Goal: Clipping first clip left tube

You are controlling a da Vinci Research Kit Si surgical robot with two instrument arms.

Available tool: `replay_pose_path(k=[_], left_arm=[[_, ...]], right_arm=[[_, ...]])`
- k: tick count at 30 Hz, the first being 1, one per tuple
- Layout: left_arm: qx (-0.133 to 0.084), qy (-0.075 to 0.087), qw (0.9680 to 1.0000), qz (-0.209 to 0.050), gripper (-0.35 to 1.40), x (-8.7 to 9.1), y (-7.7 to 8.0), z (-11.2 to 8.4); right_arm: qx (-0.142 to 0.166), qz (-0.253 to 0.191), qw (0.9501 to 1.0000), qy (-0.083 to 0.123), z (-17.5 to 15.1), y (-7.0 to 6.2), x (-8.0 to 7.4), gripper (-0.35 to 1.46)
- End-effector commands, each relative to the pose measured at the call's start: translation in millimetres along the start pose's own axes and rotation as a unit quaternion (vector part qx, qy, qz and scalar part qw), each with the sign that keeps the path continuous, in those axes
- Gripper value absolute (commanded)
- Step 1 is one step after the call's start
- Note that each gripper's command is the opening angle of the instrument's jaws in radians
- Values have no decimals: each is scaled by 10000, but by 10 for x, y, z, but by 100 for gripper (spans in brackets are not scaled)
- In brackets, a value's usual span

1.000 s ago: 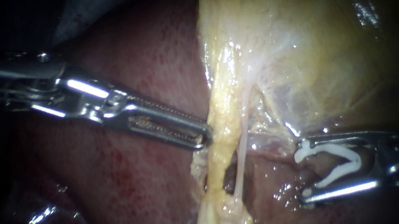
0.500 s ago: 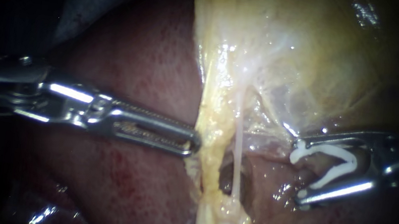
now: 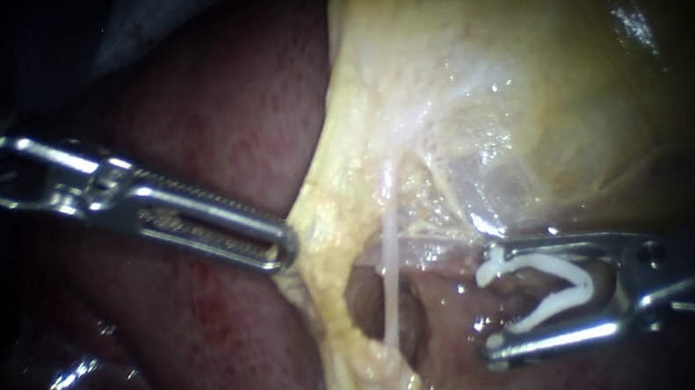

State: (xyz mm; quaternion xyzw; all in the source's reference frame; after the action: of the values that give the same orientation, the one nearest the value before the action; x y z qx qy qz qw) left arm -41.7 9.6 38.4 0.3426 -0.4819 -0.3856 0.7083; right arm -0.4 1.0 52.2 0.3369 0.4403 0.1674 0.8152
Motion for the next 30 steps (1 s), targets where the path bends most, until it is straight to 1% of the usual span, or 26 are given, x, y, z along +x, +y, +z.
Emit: replay_pose_path(k=[1,9,15,21,25,30], left_arm=[[-12,-3,10000,1,-35,0,-1,0],[-15,-4,10000,1,-35,0,-2,0],[-19,-6,10000,-1,-35,0,-5,1],[-24,-9,10000,-3,-35,0,-8,1],[-24,-9,10000,-3,-35,0,-8,1],[-26,-10,10000,-4,-35,0,-10,2]], right_arm=[[-26,-3,10000,4,4,0,-1,58],[68,-63,9999,-72,41,-1,-13,58],[223,-172,9994,-177,77,0,-26,58],[372,-158,9988,-289,111,2,-40,58],[458,-176,9982,-351,125,4,-45,57],[511,-166,9978,-384,130,9,-47,56]])
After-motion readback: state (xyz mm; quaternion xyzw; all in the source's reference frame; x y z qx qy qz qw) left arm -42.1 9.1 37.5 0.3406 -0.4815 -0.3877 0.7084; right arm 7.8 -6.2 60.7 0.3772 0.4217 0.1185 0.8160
